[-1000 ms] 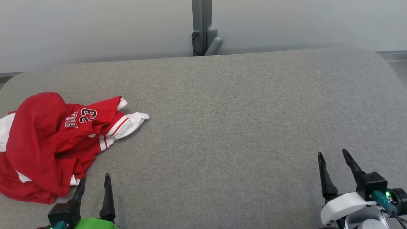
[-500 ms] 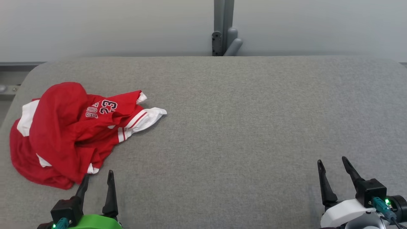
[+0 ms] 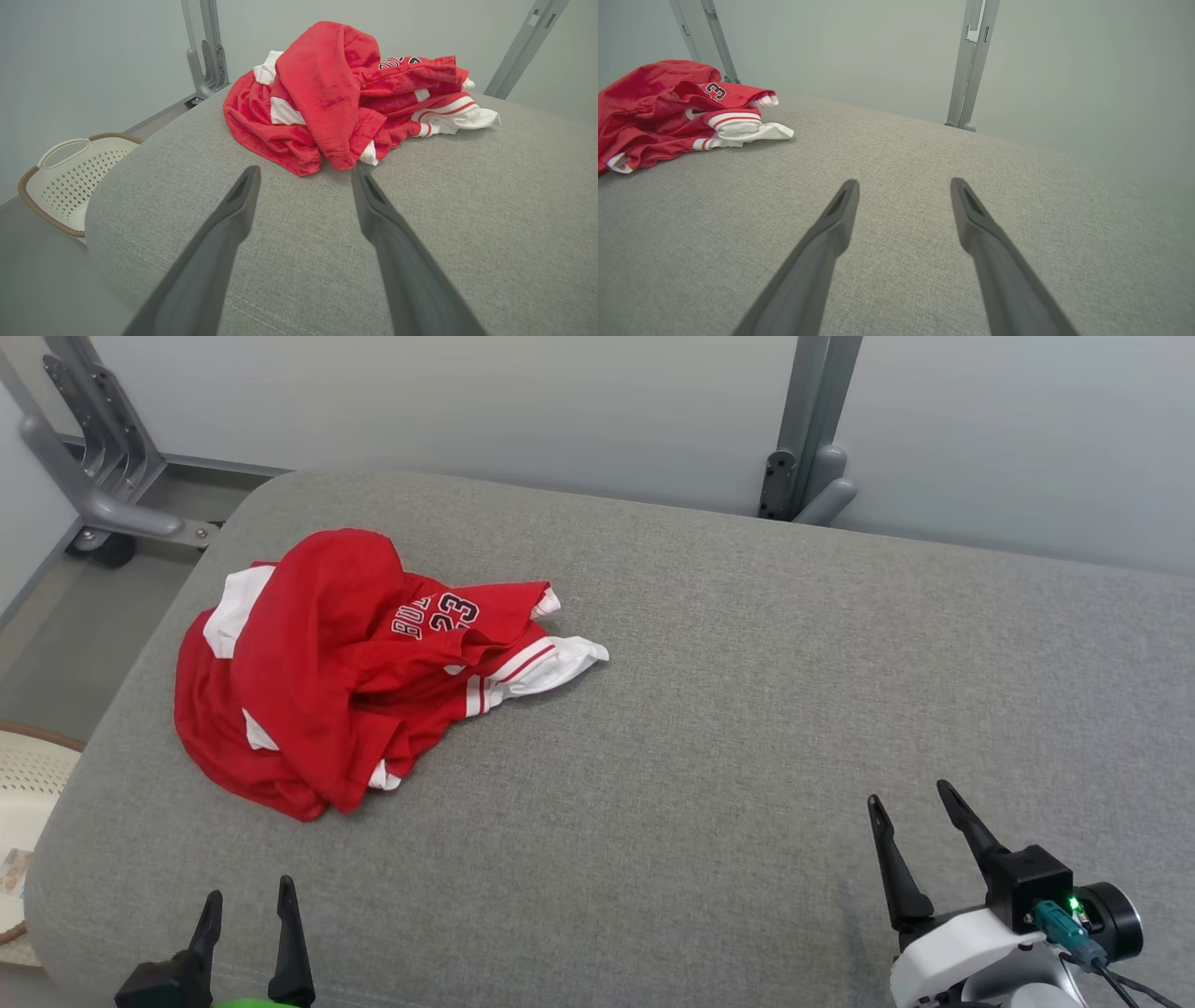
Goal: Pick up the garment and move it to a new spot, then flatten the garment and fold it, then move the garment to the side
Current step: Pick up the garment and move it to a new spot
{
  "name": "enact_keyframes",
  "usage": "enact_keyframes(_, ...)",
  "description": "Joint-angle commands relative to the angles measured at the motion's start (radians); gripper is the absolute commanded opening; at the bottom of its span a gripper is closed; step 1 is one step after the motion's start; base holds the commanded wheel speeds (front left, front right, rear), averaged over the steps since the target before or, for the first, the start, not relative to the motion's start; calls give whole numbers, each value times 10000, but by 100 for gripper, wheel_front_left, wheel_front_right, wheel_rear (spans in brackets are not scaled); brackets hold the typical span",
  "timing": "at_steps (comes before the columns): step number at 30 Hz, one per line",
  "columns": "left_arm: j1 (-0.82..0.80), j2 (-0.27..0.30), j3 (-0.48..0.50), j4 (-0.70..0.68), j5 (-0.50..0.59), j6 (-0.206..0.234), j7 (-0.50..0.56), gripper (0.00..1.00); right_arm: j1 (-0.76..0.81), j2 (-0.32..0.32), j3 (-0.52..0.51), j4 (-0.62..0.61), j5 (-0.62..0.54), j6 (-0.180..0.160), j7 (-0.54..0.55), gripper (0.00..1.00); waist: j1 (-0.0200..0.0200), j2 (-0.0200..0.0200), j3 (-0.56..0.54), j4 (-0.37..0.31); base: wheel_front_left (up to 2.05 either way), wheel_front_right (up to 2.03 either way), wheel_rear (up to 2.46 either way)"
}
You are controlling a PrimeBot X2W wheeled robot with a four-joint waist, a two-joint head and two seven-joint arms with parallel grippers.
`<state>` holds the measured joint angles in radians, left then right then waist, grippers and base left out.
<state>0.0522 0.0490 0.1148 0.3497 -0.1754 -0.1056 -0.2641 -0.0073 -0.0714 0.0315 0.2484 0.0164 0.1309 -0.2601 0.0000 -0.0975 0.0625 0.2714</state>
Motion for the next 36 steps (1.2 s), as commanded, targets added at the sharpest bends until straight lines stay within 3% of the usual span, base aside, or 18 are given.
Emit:
enact_keyframes(1, -164, 27, -9, 56, -72, 45, -5, 100, -58, 3, 40, -1, 87, -3, -36, 100, 0, 0, 70, 65, 0, 0, 0)
enact_keyframes(6, -1444, 94, -146, 853, -101, 124, 58, 100, -213, -200, 136, -50, 105, -3, -36, 100, 0, 0, 674, -183, 0, 0, 0)
enact_keyframes(12, -3583, 212, -266, 1930, -291, 201, 980, 100, -493, -493, 154, -90, 94, -3, -36, 100, 0, 0, 1595, -442, 0, 0, 0)
enact_keyframes(18, -6174, 656, -334, 3756, -52, 697, 1706, 100, -1018, -732, 284, -122, 107, -3, -36, 100, 0, 0, 2634, -788, 0, 0, 0)
enact_keyframes(24, -7112, 1228, -148, 5558, 5, 1141, 1469, 100, -1283, -572, 375, -45, 239, -3, -36, 100, 0, 0, 2757, -1197, 0, 0, 0)
enact_keyframes(25, -7176, 1321, -118, 5807, -17, 1133, 1387, 96, -1289, -546, 381, -27, 263, -3, -36, 100, 0, 0, 2721, -1254, 0, 0, 0)
enact_keyframes(26, -7217, 1371, -113, 6034, -57, 1054, 1314, 44, -1275, -523, 375, -16, 275, -3, -36, 100, 0, 0, 2677, -1297, 0, 0, 0)
enact_keyframes(27, -7255, 1415, -135, 6226, -67, 1007, 1234, 10, -1243, -507, 351, -6, 306, -3, -36, 100, 0, 0, 2628, -1328, 0, 0, 0)
enact_keyframes(28, -7278, 1476, -157, 6410, -48, 992, 1118, 0, -1189, -497, 333, 22, 326, -3, -36, 100, 0, 0, 2565, -1347, 0, 0, 0)
enact_keyframes(36, -7702, 1855, -206, 6715, 64, 1262, 222, 0, -858, -260, 249, 161, 436, -3, -36, 100, 0, 0, 2022, -1347, 0, 0, 0)
